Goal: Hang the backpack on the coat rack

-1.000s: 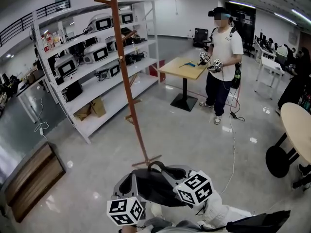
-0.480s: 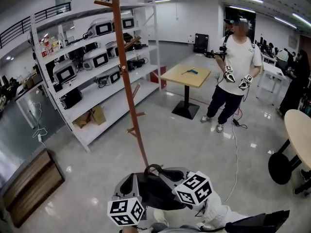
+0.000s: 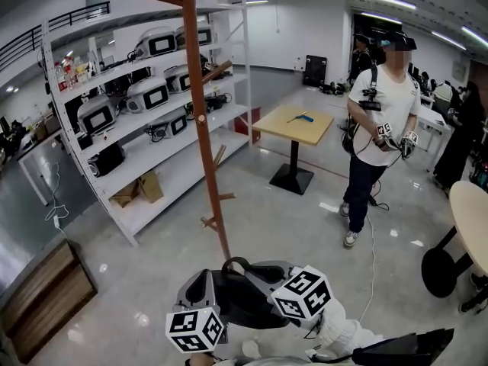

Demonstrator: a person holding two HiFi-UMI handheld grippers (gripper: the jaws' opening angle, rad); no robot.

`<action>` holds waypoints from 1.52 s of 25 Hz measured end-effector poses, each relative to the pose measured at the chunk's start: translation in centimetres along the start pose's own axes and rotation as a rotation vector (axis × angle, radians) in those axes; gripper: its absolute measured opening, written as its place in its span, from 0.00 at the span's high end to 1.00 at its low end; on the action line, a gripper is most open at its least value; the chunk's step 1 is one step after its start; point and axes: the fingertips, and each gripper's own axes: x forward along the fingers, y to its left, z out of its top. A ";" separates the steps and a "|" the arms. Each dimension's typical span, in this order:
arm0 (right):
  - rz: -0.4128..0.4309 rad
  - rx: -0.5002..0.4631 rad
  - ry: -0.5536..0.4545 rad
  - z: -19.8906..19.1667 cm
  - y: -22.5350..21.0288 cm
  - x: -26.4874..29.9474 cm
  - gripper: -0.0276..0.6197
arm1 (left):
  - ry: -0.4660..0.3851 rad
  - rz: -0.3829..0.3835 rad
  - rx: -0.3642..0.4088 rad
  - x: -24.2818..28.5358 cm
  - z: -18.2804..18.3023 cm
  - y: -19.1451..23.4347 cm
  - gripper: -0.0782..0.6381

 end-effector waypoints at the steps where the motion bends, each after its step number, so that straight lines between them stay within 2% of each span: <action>1: 0.004 -0.002 0.001 0.4 -0.3 0.5 0.90 | -0.001 -0.002 -0.001 0.7 0.3 0.4 0.89; 9: 0.045 0.006 -0.004 2.8 -2.5 4.1 0.90 | -0.020 -0.026 0.003 5.0 2.7 2.8 0.89; 16: 0.068 -0.002 0.003 3.9 -3.7 6.0 0.90 | -0.019 -0.002 0.000 7.3 3.6 4.6 0.89; 21: 0.144 0.084 0.010 5.9 -4.6 6.7 0.90 | -0.020 -0.005 0.033 8.2 5.2 4.1 0.89; 28: 0.158 -0.041 -0.023 12.0 -5.4 6.0 0.90 | -0.038 0.059 0.115 9.5 10.4 4.7 0.89; 33: 0.155 -0.101 -0.060 16.2 -5.8 5.7 0.90 | -0.096 0.054 0.114 9.9 14.4 4.4 0.89; 38: 0.139 -0.147 -0.103 20.4 -6.4 5.0 0.90 | -0.133 0.059 0.171 9.5 17.2 3.3 0.89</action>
